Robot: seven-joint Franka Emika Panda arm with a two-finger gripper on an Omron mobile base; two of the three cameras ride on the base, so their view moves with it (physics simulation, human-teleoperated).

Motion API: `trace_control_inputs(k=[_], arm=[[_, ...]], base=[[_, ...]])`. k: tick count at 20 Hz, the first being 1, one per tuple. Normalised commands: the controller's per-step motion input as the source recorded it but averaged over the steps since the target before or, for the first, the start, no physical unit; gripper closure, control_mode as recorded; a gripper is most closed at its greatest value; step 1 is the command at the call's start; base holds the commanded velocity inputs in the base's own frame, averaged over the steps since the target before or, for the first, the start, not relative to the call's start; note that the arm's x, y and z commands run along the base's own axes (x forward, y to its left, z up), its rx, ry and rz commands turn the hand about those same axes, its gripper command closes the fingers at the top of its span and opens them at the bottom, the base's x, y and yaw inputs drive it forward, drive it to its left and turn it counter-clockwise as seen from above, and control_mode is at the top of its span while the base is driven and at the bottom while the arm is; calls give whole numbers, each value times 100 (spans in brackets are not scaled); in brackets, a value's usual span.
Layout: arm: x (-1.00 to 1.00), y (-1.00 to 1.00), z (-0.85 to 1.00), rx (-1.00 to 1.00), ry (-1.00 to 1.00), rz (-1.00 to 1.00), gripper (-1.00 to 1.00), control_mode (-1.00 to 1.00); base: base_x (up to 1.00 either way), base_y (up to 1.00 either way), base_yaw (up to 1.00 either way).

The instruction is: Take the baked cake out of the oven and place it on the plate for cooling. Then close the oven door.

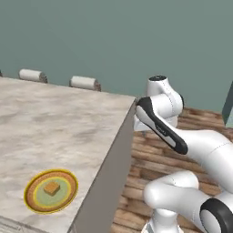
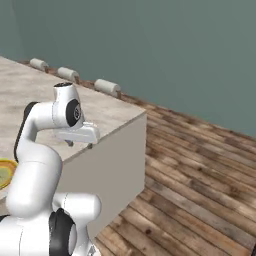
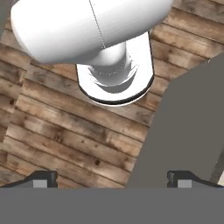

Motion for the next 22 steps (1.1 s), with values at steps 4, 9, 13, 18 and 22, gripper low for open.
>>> trace_control_inputs(k=[4,9,13,18,22], arm=[[0,0,0,0,0,0,-100,100],[0,0,0,0,0,0,-100,100],[0,0,0,0,0,0,-100,100],[0,0,0,0,0,0,-100,100],[0,0,0,0,0,0,-100,100]], base=[[33,-17,-62],[65,2,-60],[71,0,-62],[62,12,-59],[35,48,-55]])
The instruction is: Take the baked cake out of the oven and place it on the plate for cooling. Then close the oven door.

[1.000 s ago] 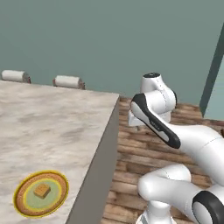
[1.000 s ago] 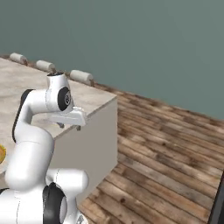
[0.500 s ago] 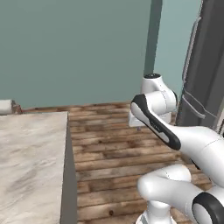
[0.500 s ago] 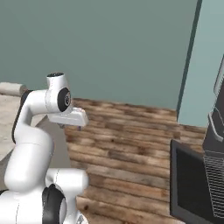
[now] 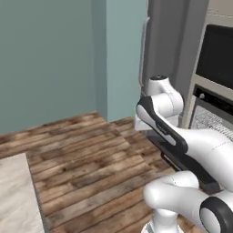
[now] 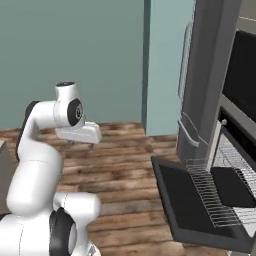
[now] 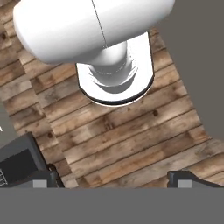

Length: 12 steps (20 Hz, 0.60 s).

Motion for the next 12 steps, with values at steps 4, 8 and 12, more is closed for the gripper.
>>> trace_control_inputs(k=[4,8,12], arm=[[0,0,0,0,0,0,-100,100],[0,0,0,0,0,0,-100,100],[0,0,0,0,0,0,-100,100]], base=[[42,58,-58],[48,56,-58],[31,56,-57]])
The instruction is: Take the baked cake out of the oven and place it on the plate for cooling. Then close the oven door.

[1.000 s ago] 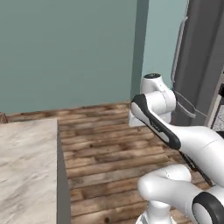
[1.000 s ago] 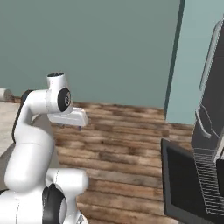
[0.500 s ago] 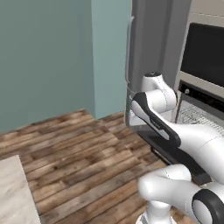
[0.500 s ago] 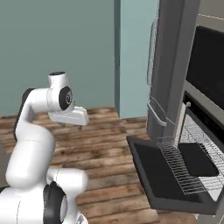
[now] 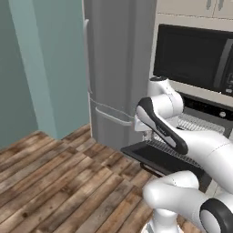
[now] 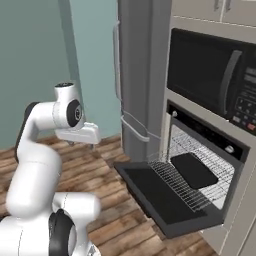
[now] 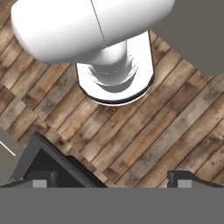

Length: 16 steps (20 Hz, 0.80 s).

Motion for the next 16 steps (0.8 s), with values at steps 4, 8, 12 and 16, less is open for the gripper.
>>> trace_control_inputs(k=[4,8,12,16], arm=[[0,0,0,0,0,0,-100,100],[0,0,0,0,0,0,-100,100],[0,0,0,0,0,0,-100,100],[0,0,0,0,0,0,-100,100]], base=[[3,63,-57],[2,61,-57],[2,66,-57],[2,74,-57]])
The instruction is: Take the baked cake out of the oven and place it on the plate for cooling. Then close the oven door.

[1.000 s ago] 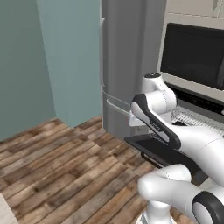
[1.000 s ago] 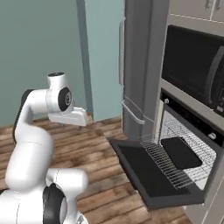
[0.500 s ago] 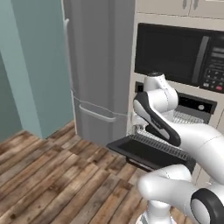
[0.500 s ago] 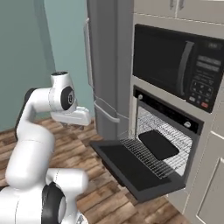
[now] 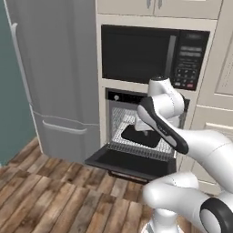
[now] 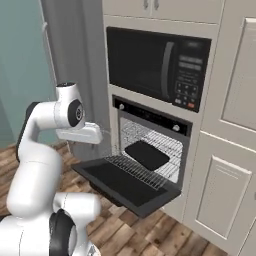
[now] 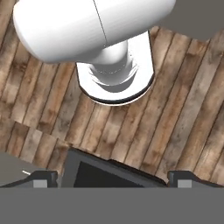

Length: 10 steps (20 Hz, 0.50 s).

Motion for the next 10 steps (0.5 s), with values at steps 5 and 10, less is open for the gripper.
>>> trace_control_inputs(k=[5,10], arm=[[0,0,0,0,0,0,-100,100],[0,0,0,0,0,0,-100,100]], base=[[0,74,-55],[-1,82,-52]])
